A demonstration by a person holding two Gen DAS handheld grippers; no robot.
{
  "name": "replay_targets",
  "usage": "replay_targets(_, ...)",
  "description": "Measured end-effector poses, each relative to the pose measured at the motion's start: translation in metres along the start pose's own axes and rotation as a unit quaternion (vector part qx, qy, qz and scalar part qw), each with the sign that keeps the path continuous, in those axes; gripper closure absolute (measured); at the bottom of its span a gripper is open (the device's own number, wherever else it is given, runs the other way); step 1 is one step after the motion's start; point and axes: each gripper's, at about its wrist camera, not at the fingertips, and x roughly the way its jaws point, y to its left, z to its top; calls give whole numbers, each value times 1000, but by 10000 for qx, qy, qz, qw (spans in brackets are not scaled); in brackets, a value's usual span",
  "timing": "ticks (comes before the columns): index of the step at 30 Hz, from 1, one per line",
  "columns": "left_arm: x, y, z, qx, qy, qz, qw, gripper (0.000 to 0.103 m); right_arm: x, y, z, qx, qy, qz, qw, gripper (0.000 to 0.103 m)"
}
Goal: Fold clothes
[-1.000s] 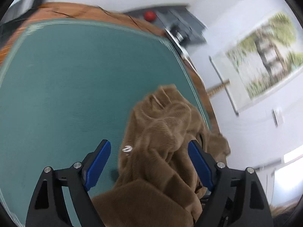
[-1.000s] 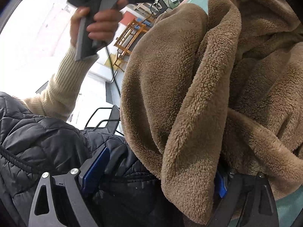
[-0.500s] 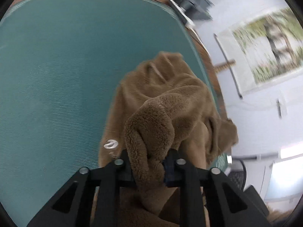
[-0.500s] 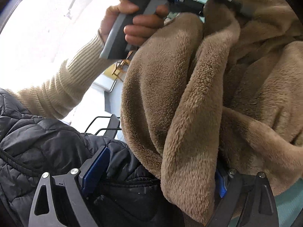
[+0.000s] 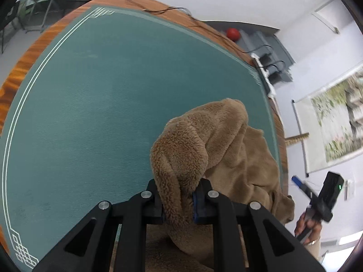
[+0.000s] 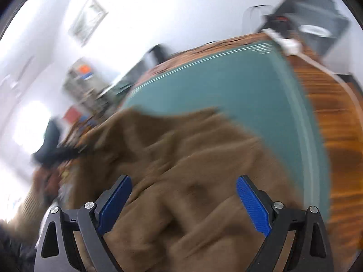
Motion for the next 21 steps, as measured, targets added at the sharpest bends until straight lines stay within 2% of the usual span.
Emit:
replay_targets(3,16,7,0,-44,195,86,9998,85,26,-22,13,245,98,-431,9987,8)
replay_targets(4,22,8,0,-21,267,96,9996,85,16,-34,16,279,165,-522,9981,8)
replay_targets(5,27,8,0,-7,328,123,9994,84,27,-34,19,302,256,-573,9976,13)
replay_targets(6,33,8,0,7,391,144,9991,83,42,-34,23,320,393,-572,9971,24)
replay_targets(9,51,10,7,-3,546,185,9983,80,66,-32,21,273,784,-611,9947,47)
replay_targets(11,59,16,12,-58,649,120,9978,75,73,-30,16,148,947,-668,9932,49)
replay_targets(13,65,21,16,-133,726,12,9973,62,70,-21,6,-8,1026,-682,9924,49)
replay_targets(17,79,40,25,-438,857,-431,9944,61,68,-4,-4,-586,1160,-953,9869,49)
replay_targets(21,93,45,34,-530,939,-575,9925,61,72,5,-12,-1085,1176,-1362,9777,49)
